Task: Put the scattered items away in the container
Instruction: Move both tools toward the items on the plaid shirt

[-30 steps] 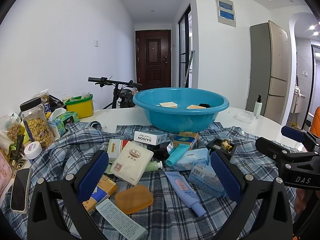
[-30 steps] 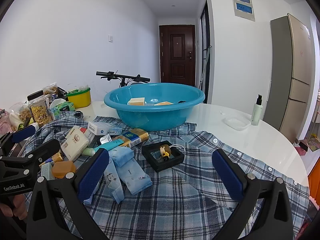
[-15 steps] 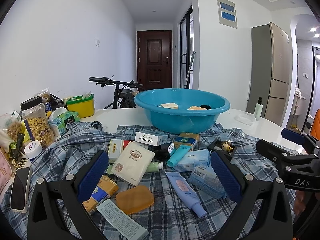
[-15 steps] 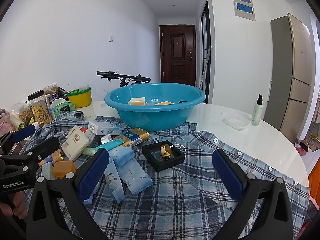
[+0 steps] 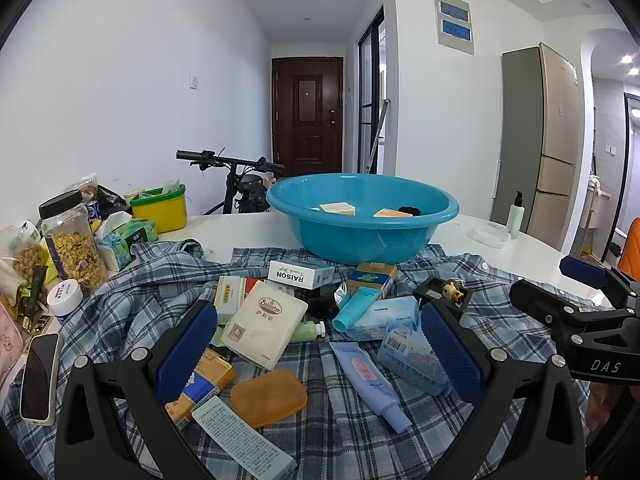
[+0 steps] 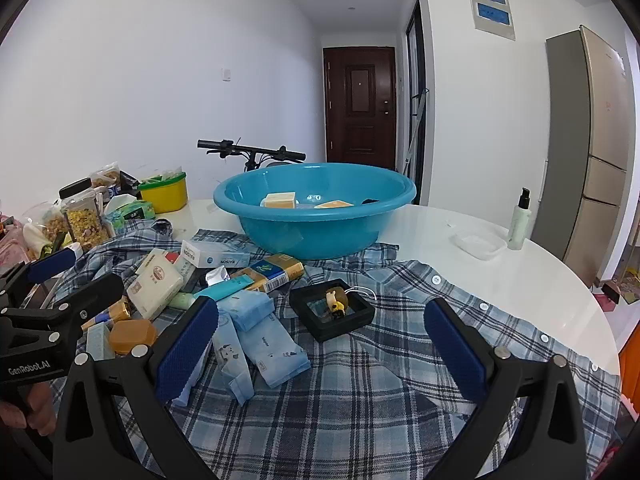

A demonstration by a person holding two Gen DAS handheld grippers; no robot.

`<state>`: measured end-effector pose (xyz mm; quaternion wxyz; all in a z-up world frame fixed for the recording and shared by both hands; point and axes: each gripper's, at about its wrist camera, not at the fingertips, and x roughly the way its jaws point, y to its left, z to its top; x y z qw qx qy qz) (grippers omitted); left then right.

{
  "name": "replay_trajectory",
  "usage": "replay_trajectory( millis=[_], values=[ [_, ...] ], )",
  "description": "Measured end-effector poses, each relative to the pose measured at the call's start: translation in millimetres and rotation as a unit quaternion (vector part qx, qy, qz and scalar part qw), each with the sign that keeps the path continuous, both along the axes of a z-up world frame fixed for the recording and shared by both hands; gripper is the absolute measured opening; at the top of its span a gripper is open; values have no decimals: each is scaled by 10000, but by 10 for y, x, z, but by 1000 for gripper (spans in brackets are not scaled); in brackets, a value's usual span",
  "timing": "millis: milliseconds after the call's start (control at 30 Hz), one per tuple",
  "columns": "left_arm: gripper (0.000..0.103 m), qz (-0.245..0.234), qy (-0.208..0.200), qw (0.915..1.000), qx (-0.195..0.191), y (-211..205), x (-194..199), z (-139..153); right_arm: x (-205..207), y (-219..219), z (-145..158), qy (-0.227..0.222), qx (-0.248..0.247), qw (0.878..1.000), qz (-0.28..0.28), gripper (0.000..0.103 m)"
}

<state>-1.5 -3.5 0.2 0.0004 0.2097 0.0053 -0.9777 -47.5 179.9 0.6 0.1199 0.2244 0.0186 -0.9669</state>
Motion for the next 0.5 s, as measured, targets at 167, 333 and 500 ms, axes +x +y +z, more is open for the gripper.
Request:
replay_trajectory(
  millis=[167, 333, 500],
  values=[
    [103, 43, -33, 10000, 5, -8, -16, 78, -27, 16, 64, -7, 13, 10000, 29, 103],
    [103, 105, -396, 9992, -15, -43, -143, 146, -98, 2, 151, -130, 65, 9998, 120, 103],
    [103, 129, -839, 9964, -44, -69, -297, 192, -200, -25, 268, -365, 141, 9991, 190, 103]
  ],
)
